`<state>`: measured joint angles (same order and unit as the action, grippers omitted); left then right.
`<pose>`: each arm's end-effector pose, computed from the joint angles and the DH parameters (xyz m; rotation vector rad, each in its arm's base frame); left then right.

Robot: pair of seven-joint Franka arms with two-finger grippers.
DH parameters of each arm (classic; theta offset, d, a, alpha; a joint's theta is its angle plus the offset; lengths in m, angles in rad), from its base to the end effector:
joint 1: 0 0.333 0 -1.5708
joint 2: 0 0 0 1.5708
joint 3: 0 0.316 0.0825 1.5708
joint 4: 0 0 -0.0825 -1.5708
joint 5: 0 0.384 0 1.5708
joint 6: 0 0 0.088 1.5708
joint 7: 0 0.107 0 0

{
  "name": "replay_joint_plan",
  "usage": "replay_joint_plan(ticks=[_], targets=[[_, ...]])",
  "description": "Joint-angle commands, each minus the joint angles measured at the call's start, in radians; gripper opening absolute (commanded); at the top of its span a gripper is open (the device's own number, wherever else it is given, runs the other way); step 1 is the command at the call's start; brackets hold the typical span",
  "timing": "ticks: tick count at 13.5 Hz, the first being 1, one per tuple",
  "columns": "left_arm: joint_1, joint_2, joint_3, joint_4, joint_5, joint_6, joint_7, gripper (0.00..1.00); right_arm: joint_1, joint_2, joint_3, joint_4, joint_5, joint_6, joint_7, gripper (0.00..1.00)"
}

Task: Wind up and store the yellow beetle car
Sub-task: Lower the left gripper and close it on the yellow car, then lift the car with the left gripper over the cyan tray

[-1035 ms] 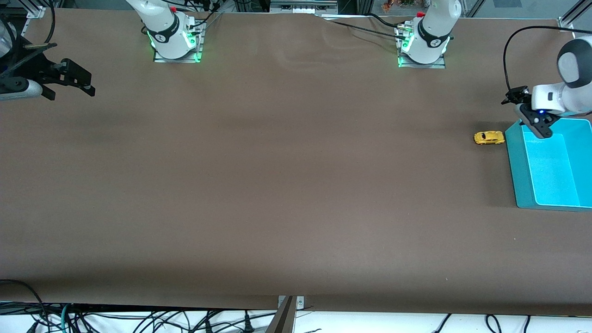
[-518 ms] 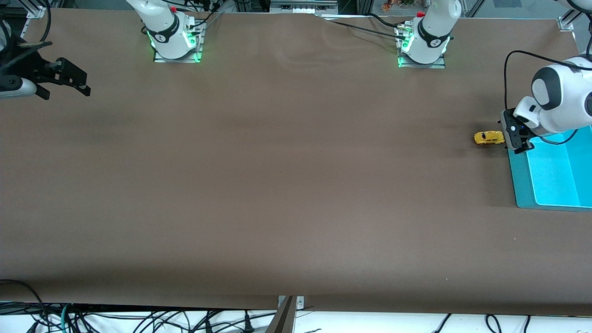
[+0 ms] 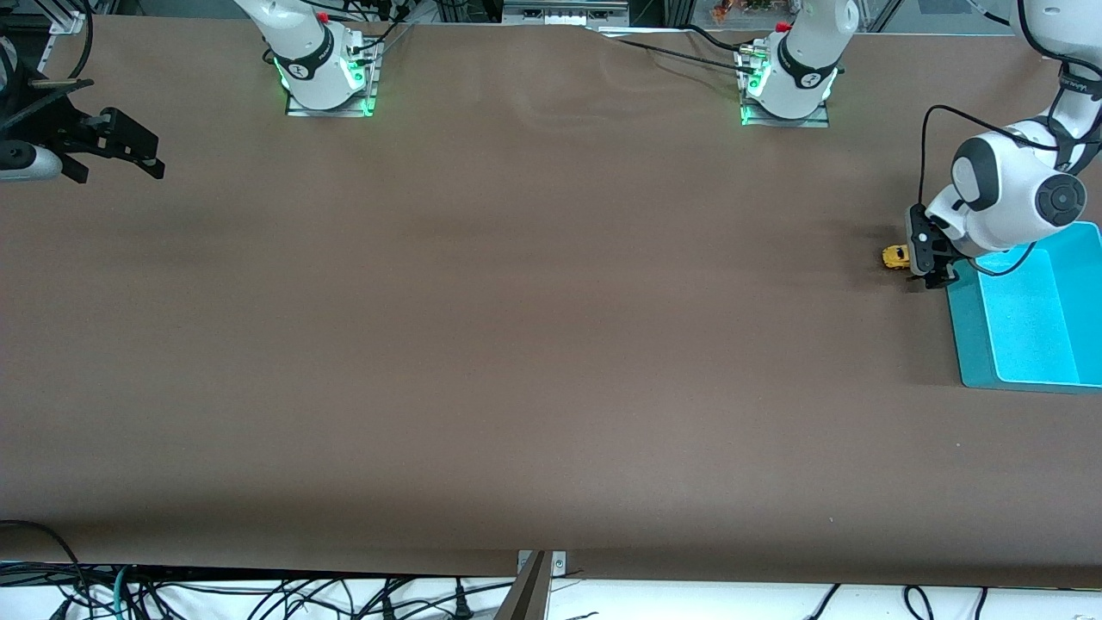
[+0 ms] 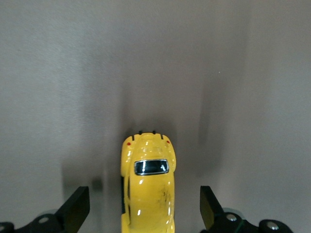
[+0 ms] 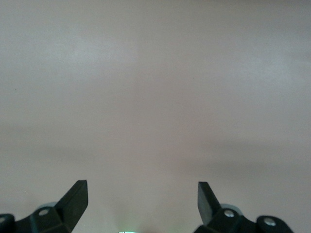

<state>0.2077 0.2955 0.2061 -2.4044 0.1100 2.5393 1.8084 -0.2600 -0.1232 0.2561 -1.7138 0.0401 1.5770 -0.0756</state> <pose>0.4384 0.1963 0.1827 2.2309 -2.0664 -0.2637 0.5164 0.0103 0.6212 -3.1299 -0.1080 0.0269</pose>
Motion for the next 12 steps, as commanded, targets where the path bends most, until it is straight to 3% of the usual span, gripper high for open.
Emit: replay_joint_plan(ticks=[1,4,5,7,12], targets=[[0.013,-0.004,-0.002,-0.015,0.02,0.038,0.048,0.94,-0.002,0.008,0.002,0.025,-0.006,-0.026,0.019,1.0],[0.024,-0.003,-0.002,-0.013,0.013,-0.013,0.055,0.28,-0.002,0.008,0.002,0.025,-0.002,-0.025,0.023,1.0],[0.024,-0.004,-0.002,-0.01,0.011,-0.014,0.057,0.21,-0.002,0.008,0.002,0.025,-0.002,-0.026,0.022,1.0],[0.022,-0.027,-0.007,0.005,0.002,-0.049,0.057,0.2,-0.004,0.01,0.0,0.025,-0.002,-0.026,0.022,1.0],[0.009,-0.087,-0.065,0.102,-0.14,-0.379,0.055,0.2,-0.004,0.01,-0.001,0.025,-0.002,-0.026,0.02,1.0]])
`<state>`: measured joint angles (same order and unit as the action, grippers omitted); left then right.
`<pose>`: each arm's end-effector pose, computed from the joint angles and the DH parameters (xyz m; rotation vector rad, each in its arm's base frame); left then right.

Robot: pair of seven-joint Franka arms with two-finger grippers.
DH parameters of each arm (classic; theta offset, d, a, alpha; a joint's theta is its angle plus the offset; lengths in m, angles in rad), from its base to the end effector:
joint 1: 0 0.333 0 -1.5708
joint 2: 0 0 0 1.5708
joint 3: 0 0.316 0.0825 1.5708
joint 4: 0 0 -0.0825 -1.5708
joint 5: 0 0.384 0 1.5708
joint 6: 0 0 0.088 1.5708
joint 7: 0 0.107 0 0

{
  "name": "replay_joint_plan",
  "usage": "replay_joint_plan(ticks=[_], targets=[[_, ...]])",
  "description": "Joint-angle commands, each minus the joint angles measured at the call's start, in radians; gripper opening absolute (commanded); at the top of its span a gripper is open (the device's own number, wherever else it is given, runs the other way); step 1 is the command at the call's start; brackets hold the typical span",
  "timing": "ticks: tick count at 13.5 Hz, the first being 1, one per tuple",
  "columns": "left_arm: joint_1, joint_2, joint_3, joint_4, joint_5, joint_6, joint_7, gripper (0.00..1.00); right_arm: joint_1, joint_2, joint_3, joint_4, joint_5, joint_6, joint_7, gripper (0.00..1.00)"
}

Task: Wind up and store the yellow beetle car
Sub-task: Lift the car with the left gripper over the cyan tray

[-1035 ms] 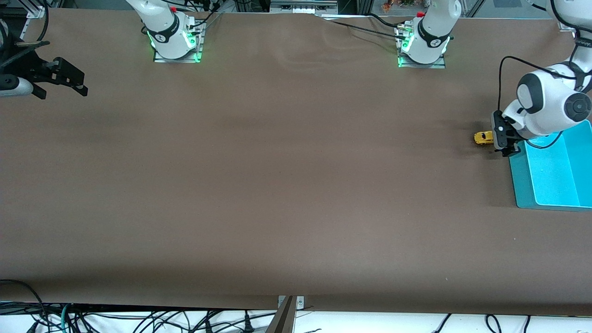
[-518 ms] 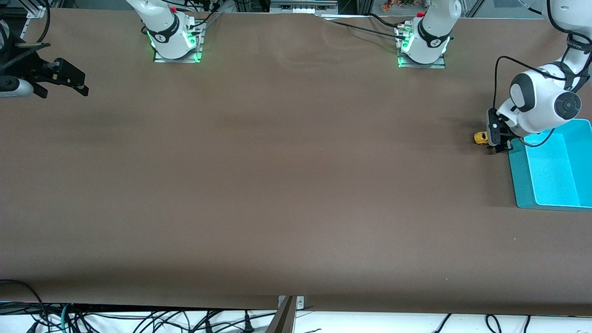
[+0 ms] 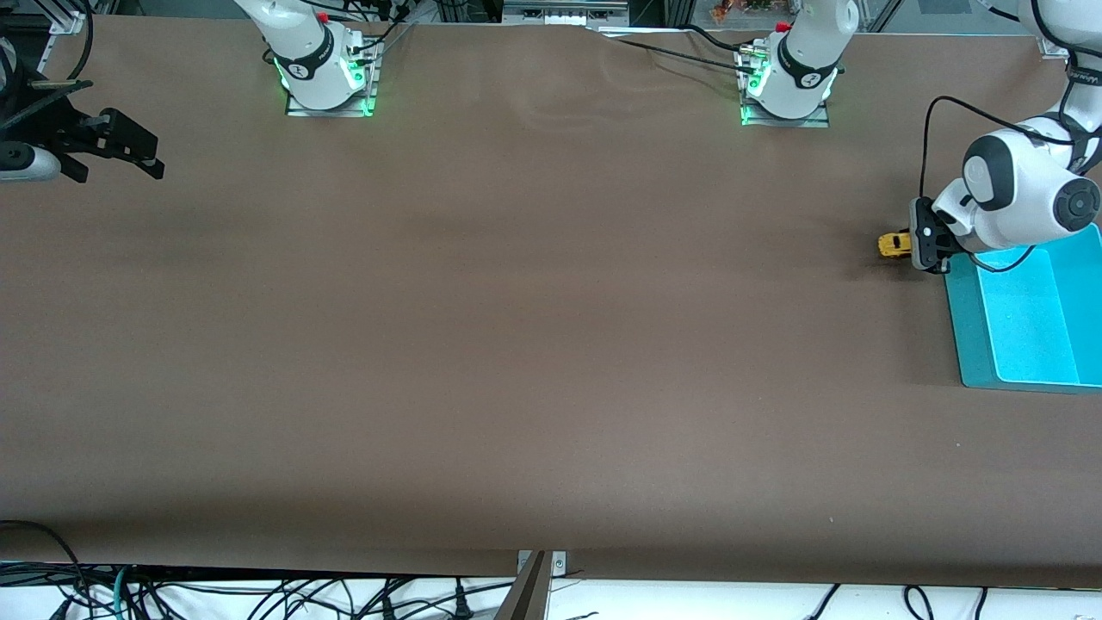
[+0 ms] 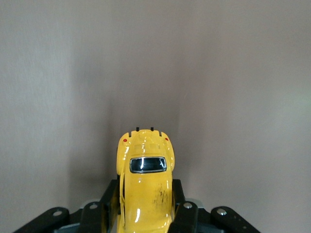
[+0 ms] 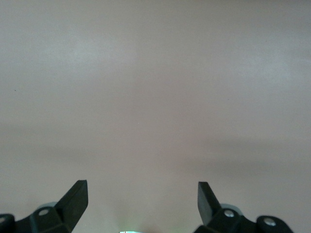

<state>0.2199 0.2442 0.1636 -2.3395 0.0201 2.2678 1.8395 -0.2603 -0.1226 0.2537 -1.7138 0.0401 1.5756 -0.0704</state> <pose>0.4445 0.1826 0.2102 2.1309 -1.9261 -0.2698 0.5164 0.0088 0.6208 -3.1298 -0.0956 0.0299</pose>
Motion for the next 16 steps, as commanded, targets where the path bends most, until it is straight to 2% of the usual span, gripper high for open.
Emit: replay_joint_plan(ticks=[1,5,7,9,11,13,15,16], targets=[[-0.004,-0.04,-0.039,0.066,-0.066,-0.164,0.024,0.2,-0.005,0.009,0.001,0.025,0.0,-0.025,0.015,1.0],[-0.005,-0.034,-0.045,0.294,-0.052,-0.371,0.017,0.2,-0.005,0.009,0.001,0.025,-0.002,-0.025,0.015,1.0],[-0.001,-0.034,-0.036,0.347,-0.001,-0.381,0.02,0.21,-0.005,0.009,0.001,0.025,0.0,-0.025,0.015,1.0],[0.007,-0.036,-0.02,0.399,0.105,-0.381,0.024,0.23,-0.005,0.009,-0.001,0.025,0.0,-0.025,0.015,1.0],[0.009,-0.007,0.007,0.451,0.203,-0.32,0.027,0.25,-0.007,0.009,-0.001,0.025,0.0,-0.025,0.015,1.0],[0.021,0.032,0.048,0.451,0.262,-0.225,0.03,0.25,-0.007,0.009,-0.002,0.025,0.0,-0.025,0.014,1.0],[0.064,0.113,0.086,0.453,0.261,-0.109,0.09,0.26,-0.007,0.009,-0.002,0.025,0.0,-0.025,0.014,1.0],[0.122,0.172,0.083,0.453,0.239,-0.05,0.154,0.28,-0.007,0.009,-0.002,0.023,0.0,-0.025,0.014,1.0]])
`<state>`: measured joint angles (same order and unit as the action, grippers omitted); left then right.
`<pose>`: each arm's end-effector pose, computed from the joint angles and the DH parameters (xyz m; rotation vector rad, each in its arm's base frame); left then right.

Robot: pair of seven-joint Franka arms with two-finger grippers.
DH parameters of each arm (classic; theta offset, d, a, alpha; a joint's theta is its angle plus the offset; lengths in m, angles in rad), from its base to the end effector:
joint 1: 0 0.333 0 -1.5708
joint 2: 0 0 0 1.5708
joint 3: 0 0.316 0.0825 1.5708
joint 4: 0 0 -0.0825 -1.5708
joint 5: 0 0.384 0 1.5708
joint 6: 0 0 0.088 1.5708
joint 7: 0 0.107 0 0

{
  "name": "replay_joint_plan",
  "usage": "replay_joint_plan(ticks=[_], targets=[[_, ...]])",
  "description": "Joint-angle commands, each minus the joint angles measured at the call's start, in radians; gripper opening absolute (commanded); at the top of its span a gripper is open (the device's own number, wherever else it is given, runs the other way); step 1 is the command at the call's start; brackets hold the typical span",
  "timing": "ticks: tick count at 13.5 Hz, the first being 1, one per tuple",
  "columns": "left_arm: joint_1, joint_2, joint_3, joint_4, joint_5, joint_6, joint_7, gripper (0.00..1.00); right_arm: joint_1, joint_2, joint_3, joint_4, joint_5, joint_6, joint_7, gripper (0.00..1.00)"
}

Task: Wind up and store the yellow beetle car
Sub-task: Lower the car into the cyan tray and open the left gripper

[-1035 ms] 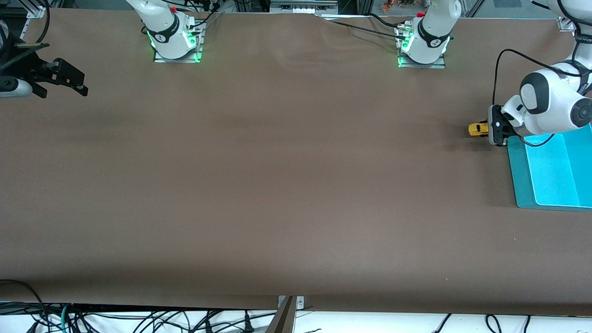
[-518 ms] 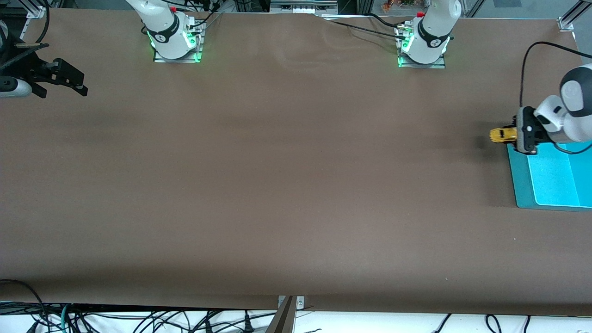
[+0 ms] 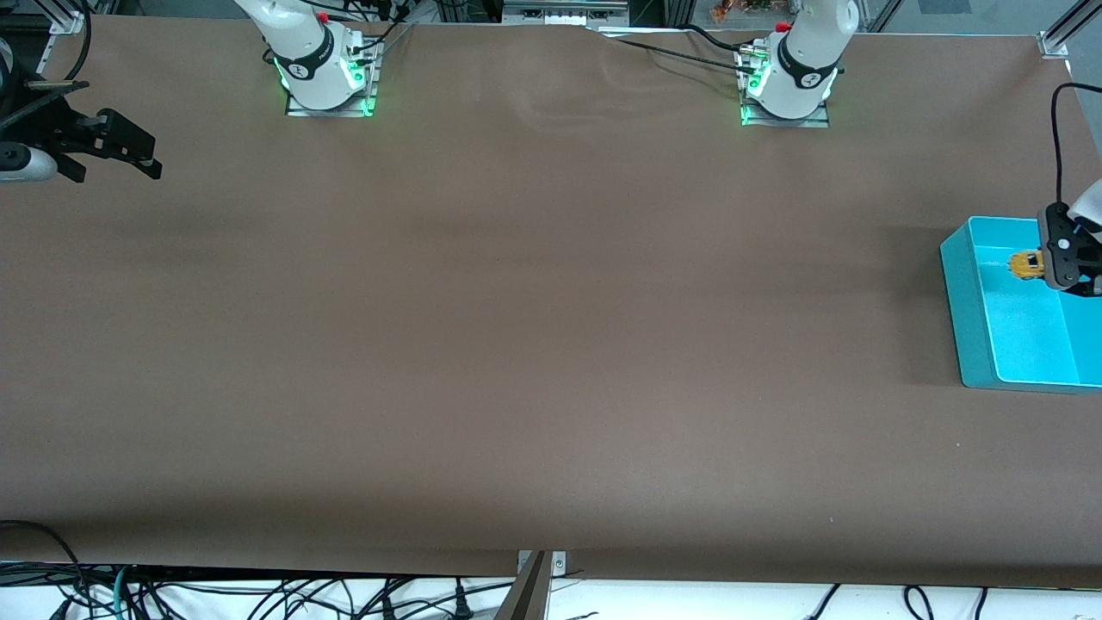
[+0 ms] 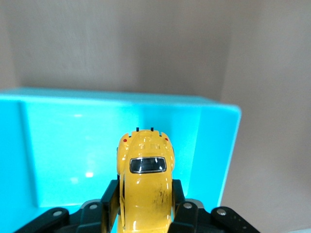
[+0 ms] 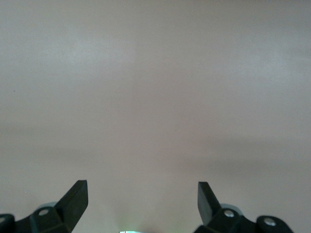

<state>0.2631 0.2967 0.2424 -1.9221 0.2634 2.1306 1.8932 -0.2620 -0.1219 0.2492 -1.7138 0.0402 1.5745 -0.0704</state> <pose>0.5282 0.2980 0.3377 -2.2059 2.1499 0.4629 0.5165 0.0054 0.6205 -3.1291 -0.0860 0.0323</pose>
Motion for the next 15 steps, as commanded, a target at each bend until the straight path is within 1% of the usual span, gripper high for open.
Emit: replay_joint_plan(ticks=[1,2,3,4,5,6,7,8,11,14,15], targets=[[0.093,0.168,0.005,0.032,-0.044,0.171,0.137,0.3,-0.005,0.008,0.002,0.023,0.0,-0.024,0.014,1.0],[0.091,0.214,0.005,0.034,-0.068,0.245,0.171,0.32,-0.005,0.008,0.002,0.023,0.0,-0.024,0.014,1.0],[0.09,0.231,0.005,0.035,-0.07,0.285,0.191,0.32,-0.005,0.008,0.002,0.025,0.0,-0.024,0.014,1.0],[0.087,0.239,0.005,0.032,-0.072,0.301,0.193,0.32,-0.005,0.008,0.002,0.023,0.0,-0.024,0.015,1.0],[0.085,0.249,0.005,0.032,-0.072,0.302,0.192,0.36,-0.005,0.008,0.002,0.025,0.0,-0.024,0.014,1.0],[0.084,0.262,0.005,0.032,-0.072,0.319,0.192,0.47,-0.005,0.008,0.002,0.023,0.0,-0.024,0.014,1.0],[0.084,0.271,0.005,0.026,-0.072,0.348,0.192,0.82,-0.005,0.008,0.002,0.023,0.0,-0.024,0.015,1.0],[0.07,0.268,0.005,0.017,-0.072,0.353,0.187,1.0,-0.005,0.008,0.002,0.023,0.0,-0.024,0.014,1.0],[0.062,0.23,0.005,0.017,-0.072,0.319,0.19,1.0,-0.005,0.008,0.002,0.023,0.0,-0.024,0.014,1.0],[0.061,0.129,0.005,0.018,-0.081,0.171,0.175,1.0,-0.005,0.01,0.002,0.025,0.0,-0.024,0.014,1.0],[0.059,0.078,0.005,0.026,-0.114,0.131,0.169,1.0,-0.005,0.008,0.002,0.023,0.0,-0.024,0.014,1.0]])
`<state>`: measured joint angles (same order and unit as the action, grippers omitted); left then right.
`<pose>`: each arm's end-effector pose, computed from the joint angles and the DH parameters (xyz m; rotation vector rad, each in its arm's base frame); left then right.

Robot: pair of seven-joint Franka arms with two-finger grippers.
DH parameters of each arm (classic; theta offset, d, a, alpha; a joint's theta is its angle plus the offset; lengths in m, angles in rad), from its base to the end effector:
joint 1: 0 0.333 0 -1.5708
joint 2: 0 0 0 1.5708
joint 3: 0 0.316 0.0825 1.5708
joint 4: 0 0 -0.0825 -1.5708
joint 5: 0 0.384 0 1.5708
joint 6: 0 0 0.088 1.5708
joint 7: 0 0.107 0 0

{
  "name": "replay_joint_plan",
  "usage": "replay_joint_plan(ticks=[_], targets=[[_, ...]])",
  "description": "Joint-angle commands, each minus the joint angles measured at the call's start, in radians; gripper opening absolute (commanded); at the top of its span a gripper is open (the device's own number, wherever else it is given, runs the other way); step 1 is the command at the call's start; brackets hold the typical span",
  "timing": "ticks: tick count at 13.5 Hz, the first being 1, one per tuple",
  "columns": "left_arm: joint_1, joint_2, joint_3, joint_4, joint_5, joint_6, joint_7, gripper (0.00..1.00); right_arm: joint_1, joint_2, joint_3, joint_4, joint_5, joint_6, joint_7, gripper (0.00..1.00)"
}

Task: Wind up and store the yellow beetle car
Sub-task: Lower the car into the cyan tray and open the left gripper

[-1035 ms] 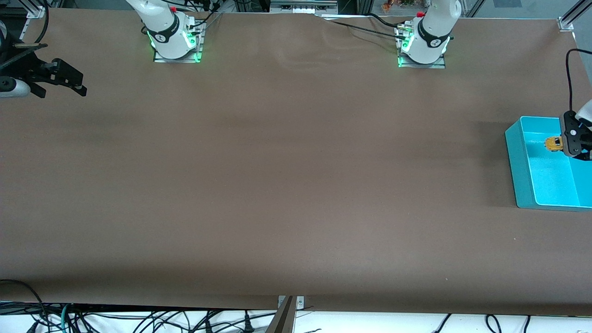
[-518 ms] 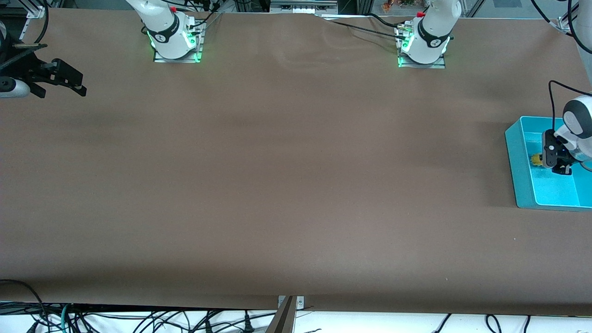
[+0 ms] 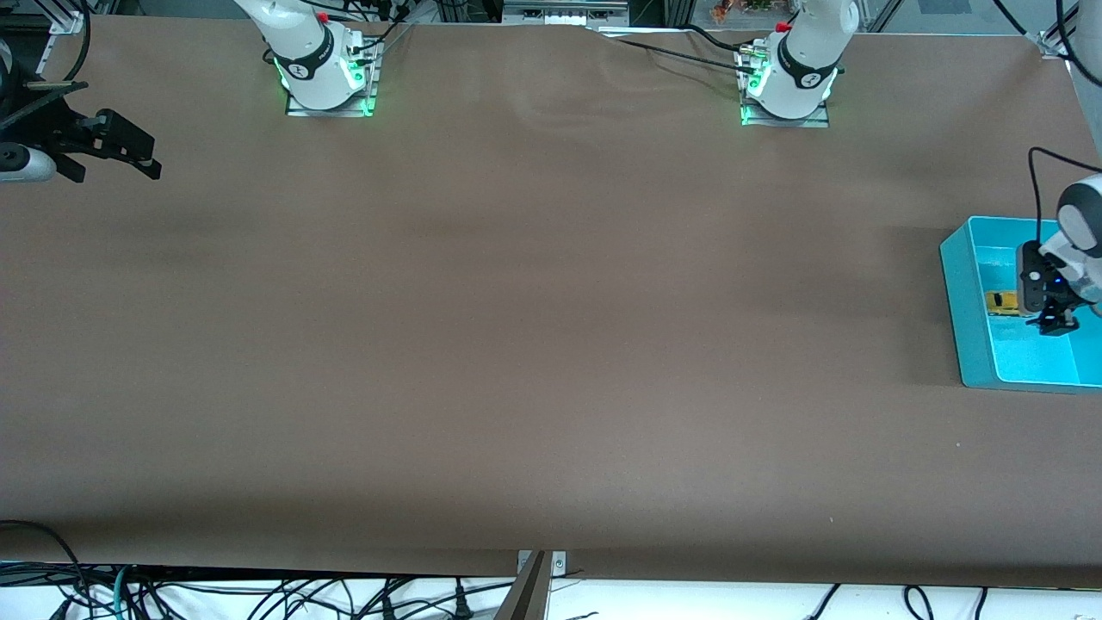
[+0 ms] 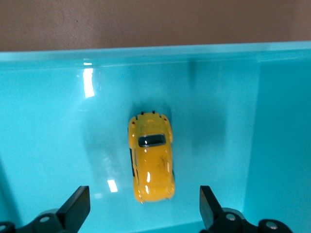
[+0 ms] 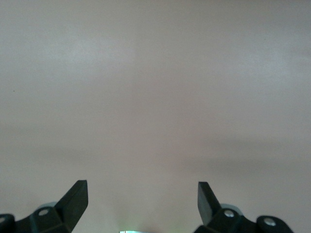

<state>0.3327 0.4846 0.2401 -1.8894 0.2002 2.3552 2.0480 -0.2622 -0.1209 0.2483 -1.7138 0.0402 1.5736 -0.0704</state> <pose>0.5354 0.3387 0.2550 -2.0858 2.2450 0.3796 0.5166 0.0047 0.6199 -3.1287 -0.0843 0.0352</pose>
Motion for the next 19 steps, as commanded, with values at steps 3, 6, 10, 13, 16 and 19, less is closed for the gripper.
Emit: replay_joint_plan(ticks=[3,6,10,13,16,19], targets=[[-0.035,-0.244,0.007,-0.004,-0.151,-0.242,-0.102,1.0,-0.005,0.007,0.003,0.023,0.0,-0.023,0.014,1.0],[-0.108,-0.355,0.008,-0.005,-0.179,-0.35,-0.329,1.0,-0.005,0.009,-0.001,0.023,0.001,-0.023,0.014,1.0],[-0.265,-0.468,0.005,-0.004,-0.188,-0.502,-0.809,1.0,-0.005,0.01,-0.003,0.025,0.001,-0.023,0.014,1.0],[-0.304,-0.489,-0.08,0.006,-0.292,-0.54,-1.081,1.0,-0.005,0.014,-0.003,0.025,0.001,-0.023,0.014,1.0],[-0.305,-0.491,-0.214,0.076,-0.305,-0.6,-1.361,1.0,-0.005,0.014,-0.003,0.023,0.001,-0.023,0.014,1.0],[-0.365,-0.483,-0.298,0.171,-0.289,-0.707,-1.635,1.0,-0.005,0.014,-0.003,0.023,0.001,-0.023,0.014,1.0]])
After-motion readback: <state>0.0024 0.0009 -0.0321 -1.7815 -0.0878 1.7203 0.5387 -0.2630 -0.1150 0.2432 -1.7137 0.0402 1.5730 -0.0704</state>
